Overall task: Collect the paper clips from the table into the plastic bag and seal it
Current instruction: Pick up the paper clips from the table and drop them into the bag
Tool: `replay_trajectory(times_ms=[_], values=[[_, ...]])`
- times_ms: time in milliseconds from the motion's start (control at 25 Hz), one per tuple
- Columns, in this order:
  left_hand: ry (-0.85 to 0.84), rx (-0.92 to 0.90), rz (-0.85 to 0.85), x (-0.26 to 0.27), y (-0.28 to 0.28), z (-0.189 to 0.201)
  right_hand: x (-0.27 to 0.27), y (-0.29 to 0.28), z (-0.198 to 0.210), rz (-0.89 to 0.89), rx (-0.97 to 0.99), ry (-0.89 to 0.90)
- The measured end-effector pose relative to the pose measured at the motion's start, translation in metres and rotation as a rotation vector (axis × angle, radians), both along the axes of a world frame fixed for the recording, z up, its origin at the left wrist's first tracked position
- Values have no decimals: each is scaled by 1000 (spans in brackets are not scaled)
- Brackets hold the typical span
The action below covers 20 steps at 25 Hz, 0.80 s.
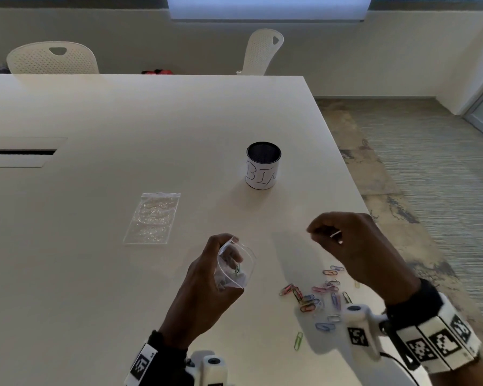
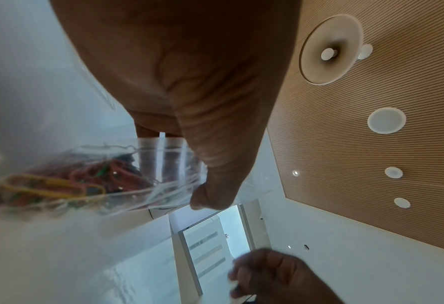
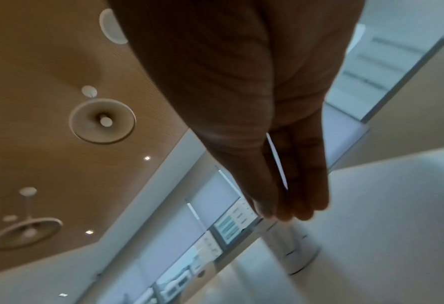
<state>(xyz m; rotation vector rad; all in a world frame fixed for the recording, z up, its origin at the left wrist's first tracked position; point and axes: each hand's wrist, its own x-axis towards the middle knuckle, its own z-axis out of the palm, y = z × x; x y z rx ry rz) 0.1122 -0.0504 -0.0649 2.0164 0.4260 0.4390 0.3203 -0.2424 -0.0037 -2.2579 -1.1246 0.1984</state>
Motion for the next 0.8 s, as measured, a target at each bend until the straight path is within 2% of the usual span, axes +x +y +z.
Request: replay_trajectory(times_ms=[80, 200, 280, 520, 720, 800], values=[[1, -9, -1, 0, 0, 0, 20, -22, -16, -76, -228, -64], [-7, -21, -5, 1, 0, -1, 32, -48, -31, -105, -582, -7], [-11, -25, -8, 1, 0, -2, 30, -57, -36, -108, -671, 53], [-4, -35, -20, 1, -1, -3, 13, -58, -47, -159, -596, 87], [-5, -23, -22, 0, -1, -2, -3, -46, -51, -16, -392, 200], [-8, -16, -22, -1, -1, -1, 4, -46, -48, -39, -319, 188]])
